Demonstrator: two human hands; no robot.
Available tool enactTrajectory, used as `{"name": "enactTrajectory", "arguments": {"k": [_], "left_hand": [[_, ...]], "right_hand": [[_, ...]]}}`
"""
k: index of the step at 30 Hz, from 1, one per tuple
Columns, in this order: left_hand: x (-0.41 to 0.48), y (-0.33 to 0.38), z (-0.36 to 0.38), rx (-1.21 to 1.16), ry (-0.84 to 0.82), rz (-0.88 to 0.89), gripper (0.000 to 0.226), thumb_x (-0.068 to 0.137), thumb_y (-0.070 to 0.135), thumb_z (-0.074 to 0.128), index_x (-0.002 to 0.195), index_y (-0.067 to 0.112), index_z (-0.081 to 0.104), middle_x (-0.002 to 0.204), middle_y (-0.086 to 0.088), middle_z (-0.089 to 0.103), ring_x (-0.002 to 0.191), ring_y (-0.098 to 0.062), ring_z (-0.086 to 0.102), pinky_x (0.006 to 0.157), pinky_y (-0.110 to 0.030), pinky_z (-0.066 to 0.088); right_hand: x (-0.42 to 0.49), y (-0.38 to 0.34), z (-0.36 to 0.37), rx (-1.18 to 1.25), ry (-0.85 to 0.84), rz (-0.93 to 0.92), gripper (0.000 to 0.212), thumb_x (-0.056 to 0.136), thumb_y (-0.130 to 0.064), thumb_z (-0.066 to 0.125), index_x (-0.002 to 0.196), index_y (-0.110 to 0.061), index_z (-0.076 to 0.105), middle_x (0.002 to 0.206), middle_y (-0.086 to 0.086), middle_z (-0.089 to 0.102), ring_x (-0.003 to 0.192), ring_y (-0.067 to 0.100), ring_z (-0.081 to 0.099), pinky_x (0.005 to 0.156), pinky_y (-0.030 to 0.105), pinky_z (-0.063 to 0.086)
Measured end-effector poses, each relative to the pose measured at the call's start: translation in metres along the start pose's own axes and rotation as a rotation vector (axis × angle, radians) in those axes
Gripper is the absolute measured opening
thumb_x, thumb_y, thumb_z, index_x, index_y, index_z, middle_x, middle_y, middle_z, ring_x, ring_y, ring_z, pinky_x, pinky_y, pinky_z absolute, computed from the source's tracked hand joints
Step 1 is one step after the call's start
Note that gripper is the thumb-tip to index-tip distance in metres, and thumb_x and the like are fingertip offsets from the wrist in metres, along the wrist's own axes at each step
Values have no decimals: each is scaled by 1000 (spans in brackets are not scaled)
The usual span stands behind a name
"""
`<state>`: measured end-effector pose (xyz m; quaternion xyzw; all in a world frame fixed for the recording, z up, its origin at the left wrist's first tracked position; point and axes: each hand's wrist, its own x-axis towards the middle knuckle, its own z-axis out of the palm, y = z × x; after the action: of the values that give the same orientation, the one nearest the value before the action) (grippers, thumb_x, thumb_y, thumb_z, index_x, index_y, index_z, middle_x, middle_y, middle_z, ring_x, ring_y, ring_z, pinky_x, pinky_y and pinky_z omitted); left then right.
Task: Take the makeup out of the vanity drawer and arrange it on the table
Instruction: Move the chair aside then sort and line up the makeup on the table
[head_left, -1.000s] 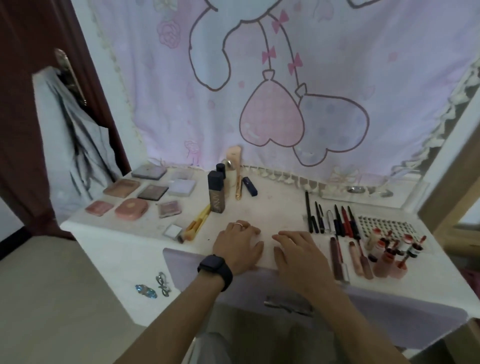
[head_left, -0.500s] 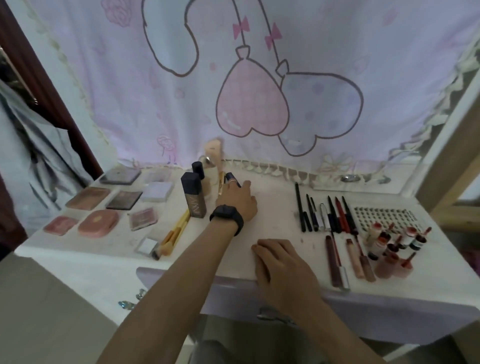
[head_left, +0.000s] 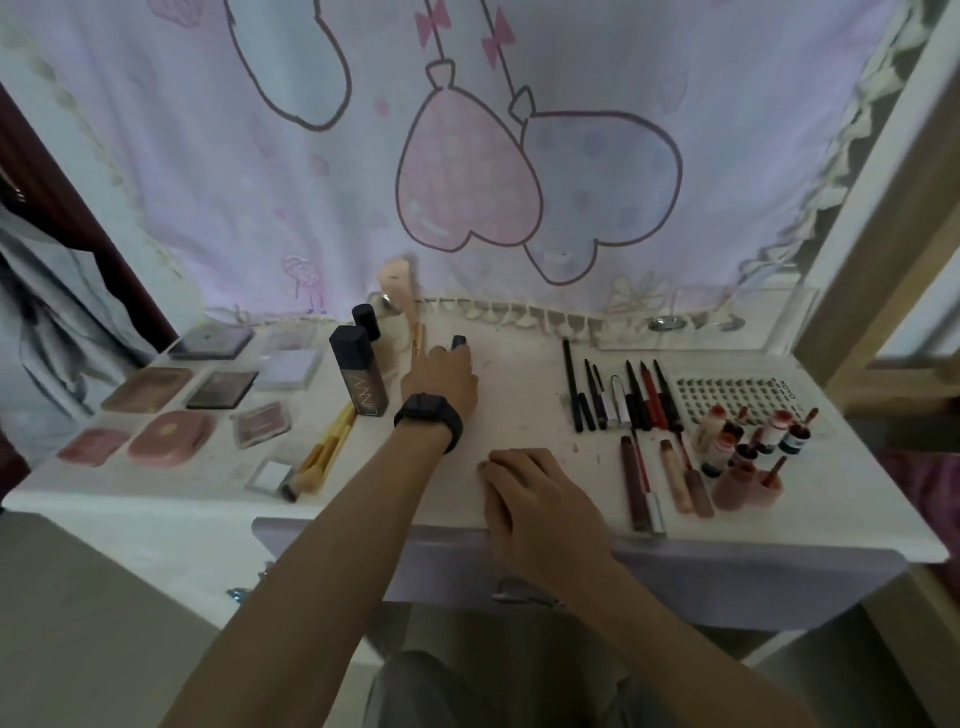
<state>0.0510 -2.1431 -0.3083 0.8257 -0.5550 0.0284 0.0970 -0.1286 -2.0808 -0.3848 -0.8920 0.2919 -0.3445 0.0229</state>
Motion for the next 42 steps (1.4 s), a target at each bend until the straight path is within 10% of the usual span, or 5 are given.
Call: {"name": "enactTrajectory", "arguments": {"k": [6,17,23,34,42], "left_hand": [[-25,-2,-2,-234,57,-67,22,103,40,40,98,19,43,89,-9,58,75,-30,51,64,-39,45],[-105,-23,-35,-1605,79,-301,15,93,8,66,105,16,69,94,-6,74,90,-22,72,84,-32,59],[-141,-39,-58,-1464,-18,-91,19,97,12,61,107,21,74,105,-2,73,99,-17,68,88,-27,57],[-166,-6,-62,-1397,5,-2,28,91,29,69,119,27,69,103,4,75,100,-10,68,88,-30,56],[-171,16,-52,-1260,-71,47,29,97,29,62,125,31,63,115,5,70,107,-13,64,96,-30,52]], "right_hand": [[0,0,0,20,5,19,34,97,-31,49,117,-13,70,116,2,69,109,18,59,86,28,56],[3,-8,-13,134,-28,164,35,98,-35,50,122,-15,66,120,0,66,111,14,58,91,28,53],[21,-28,-55,726,91,506,50,88,-67,51,131,-41,52,99,-18,71,84,2,69,68,16,55],[2,-44,-85,1195,129,788,25,97,-32,60,111,-12,69,93,6,78,71,16,69,65,22,55],[-17,-39,-97,995,-83,831,35,92,-54,59,100,-21,70,79,-1,78,64,13,71,56,17,53]]}}
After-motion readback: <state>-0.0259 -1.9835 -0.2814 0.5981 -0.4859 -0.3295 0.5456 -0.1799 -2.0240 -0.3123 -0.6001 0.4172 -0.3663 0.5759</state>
